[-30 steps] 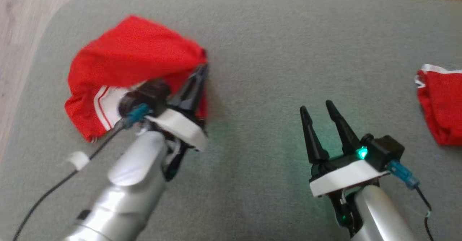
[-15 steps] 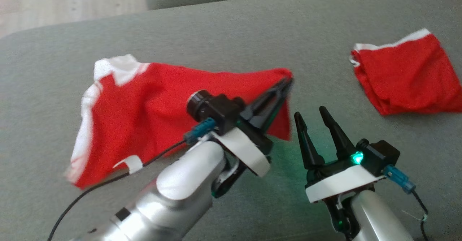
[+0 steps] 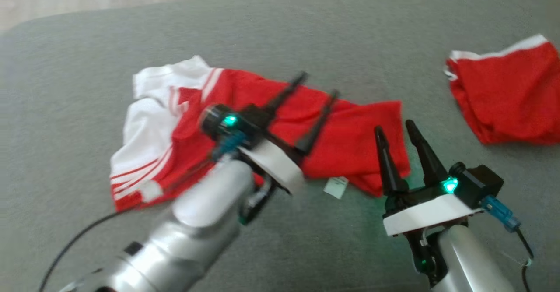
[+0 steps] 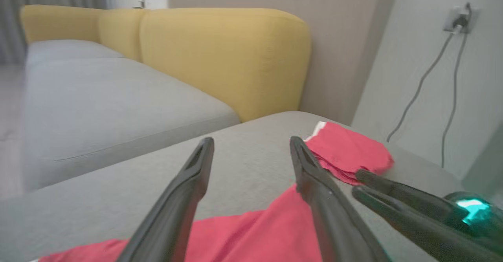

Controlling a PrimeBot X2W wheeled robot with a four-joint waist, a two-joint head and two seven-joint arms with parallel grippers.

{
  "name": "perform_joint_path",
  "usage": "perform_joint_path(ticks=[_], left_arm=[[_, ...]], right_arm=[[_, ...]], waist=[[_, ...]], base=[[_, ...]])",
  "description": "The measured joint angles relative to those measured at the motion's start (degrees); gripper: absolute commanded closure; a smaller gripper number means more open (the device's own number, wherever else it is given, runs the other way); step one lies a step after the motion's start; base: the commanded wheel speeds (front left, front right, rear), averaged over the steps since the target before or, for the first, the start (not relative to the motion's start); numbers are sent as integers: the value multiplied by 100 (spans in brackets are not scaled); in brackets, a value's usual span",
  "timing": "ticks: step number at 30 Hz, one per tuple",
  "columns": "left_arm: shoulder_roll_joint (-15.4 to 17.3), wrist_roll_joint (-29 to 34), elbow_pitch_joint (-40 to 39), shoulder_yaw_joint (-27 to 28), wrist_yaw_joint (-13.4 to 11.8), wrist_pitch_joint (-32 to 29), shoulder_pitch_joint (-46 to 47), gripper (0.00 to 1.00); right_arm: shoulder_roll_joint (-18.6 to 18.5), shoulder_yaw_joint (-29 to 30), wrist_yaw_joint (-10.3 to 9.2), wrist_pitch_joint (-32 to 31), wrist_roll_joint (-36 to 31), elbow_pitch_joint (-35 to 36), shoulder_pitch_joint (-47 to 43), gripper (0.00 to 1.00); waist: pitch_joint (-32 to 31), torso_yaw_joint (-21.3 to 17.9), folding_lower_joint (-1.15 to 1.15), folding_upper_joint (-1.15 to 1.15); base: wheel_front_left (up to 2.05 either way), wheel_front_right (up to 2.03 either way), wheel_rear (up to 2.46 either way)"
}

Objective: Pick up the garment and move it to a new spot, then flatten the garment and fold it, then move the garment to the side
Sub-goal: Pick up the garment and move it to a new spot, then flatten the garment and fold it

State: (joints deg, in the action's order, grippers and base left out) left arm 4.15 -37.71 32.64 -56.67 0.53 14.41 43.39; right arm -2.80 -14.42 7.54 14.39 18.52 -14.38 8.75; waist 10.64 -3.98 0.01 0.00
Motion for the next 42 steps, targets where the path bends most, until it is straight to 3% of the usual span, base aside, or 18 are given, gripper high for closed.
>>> perform_joint_path(ticks=[7,13,17,22,26,34,42], left_arm=[[705,307,-471,915,-111,13,-380,0],[1306,516,-959,1516,-307,13,-1594,0],[1450,687,-1267,1774,-403,13,-2495,0],[1343,806,-1666,2388,-635,13,-3544,0],[1080,993,-1839,2794,-644,12,-4100,0],[744,1444,-1862,3108,-260,12,-4109,0],[323,1670,-1679,3453,90,12,-3903,0]], right_arm=[[0,213,0,0,-289,-33,-44,0],[2,208,0,0,-470,-118,-347,0],[2,229,0,0,-512,-135,-517,0],[2,208,0,0,-575,-149,-683,0],[3,211,0,0,-542,-160,-854,0],[3,-166,0,0,-947,-319,-727,0],[-276,-1359,0,-453,-1279,-1240,310,0]], waist=[[-285,666,-1,0],[-640,1152,-2,0],[-853,1380,-2,0],[-1062,1496,-2,0],[-1105,1541,-2,0],[-986,1754,-1,0],[-700,2158,0,0]], base=[[0,0,0],[0,0,0],[0,0,0],[0,0,0],[0,0,0],[0,0,0],[0,0,0]])
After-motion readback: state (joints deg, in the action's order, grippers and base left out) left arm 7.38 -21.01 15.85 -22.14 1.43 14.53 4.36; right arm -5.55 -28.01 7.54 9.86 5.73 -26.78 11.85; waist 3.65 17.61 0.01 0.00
